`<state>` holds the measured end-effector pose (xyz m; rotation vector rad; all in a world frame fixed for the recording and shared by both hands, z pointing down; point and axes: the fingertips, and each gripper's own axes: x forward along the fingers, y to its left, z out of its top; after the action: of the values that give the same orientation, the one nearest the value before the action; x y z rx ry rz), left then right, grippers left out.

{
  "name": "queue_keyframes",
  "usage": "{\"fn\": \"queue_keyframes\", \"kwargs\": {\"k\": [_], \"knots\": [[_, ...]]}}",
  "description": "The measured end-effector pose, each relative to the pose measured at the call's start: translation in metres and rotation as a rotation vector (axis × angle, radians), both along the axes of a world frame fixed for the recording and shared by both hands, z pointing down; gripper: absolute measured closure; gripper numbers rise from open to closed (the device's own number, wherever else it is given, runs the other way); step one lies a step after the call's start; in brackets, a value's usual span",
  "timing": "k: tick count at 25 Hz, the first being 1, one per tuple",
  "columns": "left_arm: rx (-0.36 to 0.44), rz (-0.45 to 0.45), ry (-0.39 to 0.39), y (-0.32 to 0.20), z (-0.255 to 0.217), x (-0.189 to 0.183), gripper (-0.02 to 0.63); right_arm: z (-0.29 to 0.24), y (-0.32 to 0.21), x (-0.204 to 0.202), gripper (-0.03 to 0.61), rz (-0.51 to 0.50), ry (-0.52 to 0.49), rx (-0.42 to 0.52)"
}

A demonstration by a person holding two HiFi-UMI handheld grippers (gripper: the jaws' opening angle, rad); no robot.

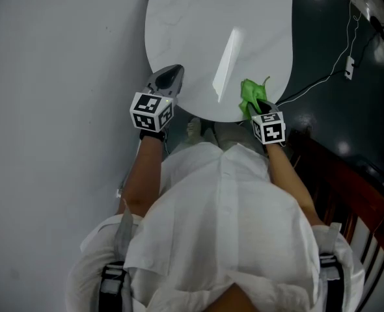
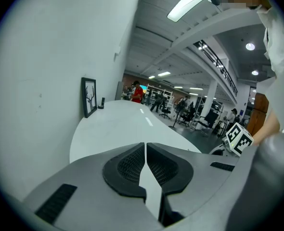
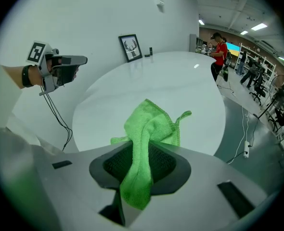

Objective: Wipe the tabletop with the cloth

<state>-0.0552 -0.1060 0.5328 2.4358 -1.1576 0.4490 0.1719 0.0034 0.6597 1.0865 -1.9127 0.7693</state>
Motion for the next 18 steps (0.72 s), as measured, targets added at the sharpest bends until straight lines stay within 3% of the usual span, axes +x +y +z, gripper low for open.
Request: {"fn": "queue_keyframes", "kwargs": {"k": [9,18], "knots": [[0.005,0.0,-0.006,0.026,0.003,-0.039,0.588,-0.001,0.0,-0.073,0.494,-0.045,-0.016,0.024],[0.01,-0.014,-0.018,0.053,-0.002,-0.071,0.588,-0.006,0.006,-0.153,0.494,-0.172,-0.055,0.036]]}}
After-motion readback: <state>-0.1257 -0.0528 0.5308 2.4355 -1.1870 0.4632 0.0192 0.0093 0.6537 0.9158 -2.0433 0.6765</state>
